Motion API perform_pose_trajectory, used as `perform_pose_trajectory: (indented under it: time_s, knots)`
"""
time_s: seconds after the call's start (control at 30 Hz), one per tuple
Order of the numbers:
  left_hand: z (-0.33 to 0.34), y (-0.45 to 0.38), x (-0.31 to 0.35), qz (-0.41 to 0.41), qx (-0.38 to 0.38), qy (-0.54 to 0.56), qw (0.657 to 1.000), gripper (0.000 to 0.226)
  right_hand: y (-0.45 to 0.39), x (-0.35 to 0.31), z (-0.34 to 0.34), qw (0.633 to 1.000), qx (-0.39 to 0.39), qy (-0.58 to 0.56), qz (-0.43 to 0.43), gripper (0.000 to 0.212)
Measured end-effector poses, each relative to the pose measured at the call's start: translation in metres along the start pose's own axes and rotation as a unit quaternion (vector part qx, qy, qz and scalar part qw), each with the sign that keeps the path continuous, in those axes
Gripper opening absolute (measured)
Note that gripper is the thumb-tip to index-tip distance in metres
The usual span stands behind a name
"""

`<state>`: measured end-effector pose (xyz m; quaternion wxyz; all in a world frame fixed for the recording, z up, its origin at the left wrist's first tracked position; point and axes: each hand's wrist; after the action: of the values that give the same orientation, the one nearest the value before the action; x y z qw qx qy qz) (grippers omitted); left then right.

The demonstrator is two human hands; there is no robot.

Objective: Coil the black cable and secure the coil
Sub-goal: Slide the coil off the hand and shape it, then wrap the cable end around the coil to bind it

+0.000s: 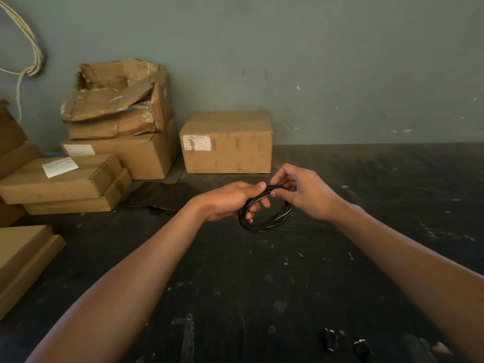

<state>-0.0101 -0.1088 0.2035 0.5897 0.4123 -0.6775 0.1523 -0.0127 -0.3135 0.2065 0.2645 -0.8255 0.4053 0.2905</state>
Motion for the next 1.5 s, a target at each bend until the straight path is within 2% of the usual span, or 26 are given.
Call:
perform_pose_trajectory:
  time_s: [0.13,0.27,0.4,0.47,0.53,0.6,0.7,0.8,0.9,1.13,1.23,1.33,1.43,1.5]
  knots:
    - [0.014,-0.01,-0.011,-0.01,-0.002,0.127,0.992,0.031,0.01,0.013,0.008,1.0,0.014,-0.004,0.025,0.017]
    - [0.026,-0.021,-0.026,-0.042,-0.026,0.179,0.983,0.035,0.024,0.028,0.018,0.999,0.015,-0.019,0.039,0.016]
    - [0.048,-0.034,-0.044,-0.038,0.035,0.123,0.991,0.036,0.044,0.05,0.033,0.99,0.029,-0.126,0.06,0.009]
    - [0.057,-0.038,-0.056,-0.04,0.059,0.065,0.995,0.037,0.059,0.069,0.041,0.974,0.067,-0.189,0.11,0.005]
    - [0.065,-0.04,-0.07,-0.049,0.078,0.016,0.996,0.038,0.081,0.096,0.049,0.967,0.07,-0.158,0.186,0.008]
    - [0.072,-0.042,-0.082,-0.055,0.089,-0.013,0.994,0.039,0.11,0.124,0.058,0.959,0.001,-0.08,0.272,0.014]
    - [0.083,-0.043,-0.099,-0.067,0.1,-0.03,0.992,0.04,0.151,0.151,0.076,0.918,-0.135,-0.013,0.372,0.015]
    - [0.093,-0.046,-0.113,-0.08,0.09,-0.045,0.992,0.042,0.179,0.158,0.092,0.892,-0.181,0.01,0.414,0.012]
    - [0.102,-0.05,-0.121,-0.084,0.082,-0.058,0.991,0.043,0.193,0.157,0.114,0.882,-0.182,0.005,0.434,0.012]
    - [0.112,-0.053,-0.13,-0.108,0.069,-0.095,0.987,0.043,0.195,0.155,0.147,0.878,-0.178,0.026,0.443,0.03]
    - [0.111,-0.05,-0.134,-0.129,0.062,-0.078,0.987,0.043,0.192,0.158,0.144,0.882,-0.194,0.029,0.429,0.031]
    - [0.11,-0.046,-0.138,-0.155,0.058,-0.016,0.986,0.043,0.187,0.162,0.142,0.888,-0.199,0.037,0.412,0.03]
    - [0.108,-0.043,-0.137,-0.165,0.064,0.035,0.984,0.043,0.174,0.162,0.136,0.896,-0.17,0.025,0.409,0.028]
    - [0.105,-0.042,-0.134,-0.169,0.075,0.048,0.982,0.042,0.156,0.157,0.125,0.912,-0.105,0.008,0.396,0.026]
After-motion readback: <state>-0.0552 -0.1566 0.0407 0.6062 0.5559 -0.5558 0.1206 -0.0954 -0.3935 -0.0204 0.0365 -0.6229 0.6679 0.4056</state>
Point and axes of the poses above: each hand's wrist, its own y-axis away from the middle knuckle, its own z-axis out of the palm, x = y × z, and after that the axes turned 10 degrees about -x, right-handed
